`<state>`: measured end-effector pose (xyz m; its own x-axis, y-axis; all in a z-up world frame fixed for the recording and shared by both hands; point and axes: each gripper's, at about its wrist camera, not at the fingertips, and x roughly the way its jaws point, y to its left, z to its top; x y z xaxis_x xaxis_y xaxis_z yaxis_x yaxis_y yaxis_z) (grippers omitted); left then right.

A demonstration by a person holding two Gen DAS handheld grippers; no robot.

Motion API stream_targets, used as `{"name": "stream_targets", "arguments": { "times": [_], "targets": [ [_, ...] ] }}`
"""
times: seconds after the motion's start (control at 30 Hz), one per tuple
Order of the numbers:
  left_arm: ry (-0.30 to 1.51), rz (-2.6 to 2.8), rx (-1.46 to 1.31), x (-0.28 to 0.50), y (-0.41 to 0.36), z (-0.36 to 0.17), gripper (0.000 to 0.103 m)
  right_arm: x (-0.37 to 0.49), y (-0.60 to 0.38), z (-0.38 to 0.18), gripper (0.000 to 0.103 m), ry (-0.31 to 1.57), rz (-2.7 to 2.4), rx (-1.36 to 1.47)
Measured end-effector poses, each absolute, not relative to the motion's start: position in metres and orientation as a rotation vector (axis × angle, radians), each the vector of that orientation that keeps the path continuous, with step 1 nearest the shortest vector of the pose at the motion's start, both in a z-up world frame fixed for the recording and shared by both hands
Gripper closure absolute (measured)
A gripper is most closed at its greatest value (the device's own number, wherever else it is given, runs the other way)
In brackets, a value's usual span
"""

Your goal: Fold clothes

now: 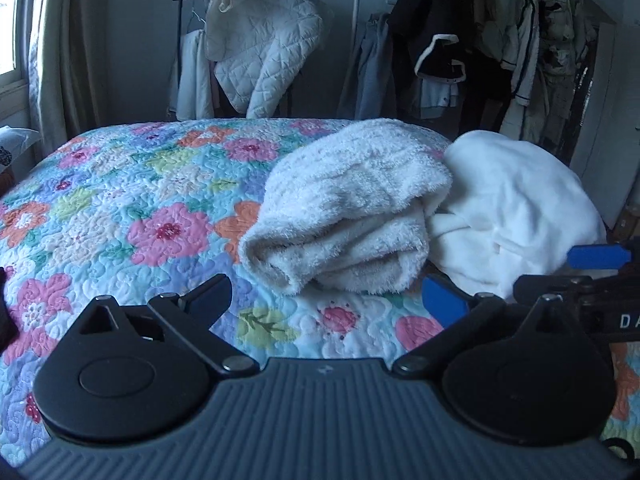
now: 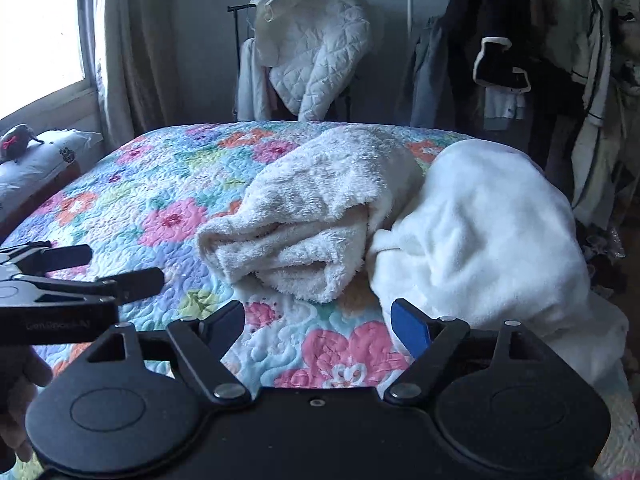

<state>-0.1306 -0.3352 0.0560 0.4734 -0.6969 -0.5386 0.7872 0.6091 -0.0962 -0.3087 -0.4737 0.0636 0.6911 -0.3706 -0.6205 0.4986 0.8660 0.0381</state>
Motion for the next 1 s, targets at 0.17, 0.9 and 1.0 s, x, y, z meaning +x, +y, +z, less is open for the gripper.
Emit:
{"name": "stream_targets", "arguments": {
  "times": [0.17,0.9,1.0],
  "targets": [
    [0.584,-0.897,0.223,-0.140,-0.341,0.050,0.000,-0.309,-0.472,0.056,0.018,0.656,-0.482,0.215],
    [0.749,-0.975,0.227,-0.160,-0.362,0.032,0.000,-0.331,-0.489,0.040,0.018,0.682,-0.589,0.260],
    [0.773,-0.979,0.190,-0.165,-0.358,0.034,0.000,-0.334,-0.488,0.038,0.018,0.682,-0.583,0.267]
  ]
}}
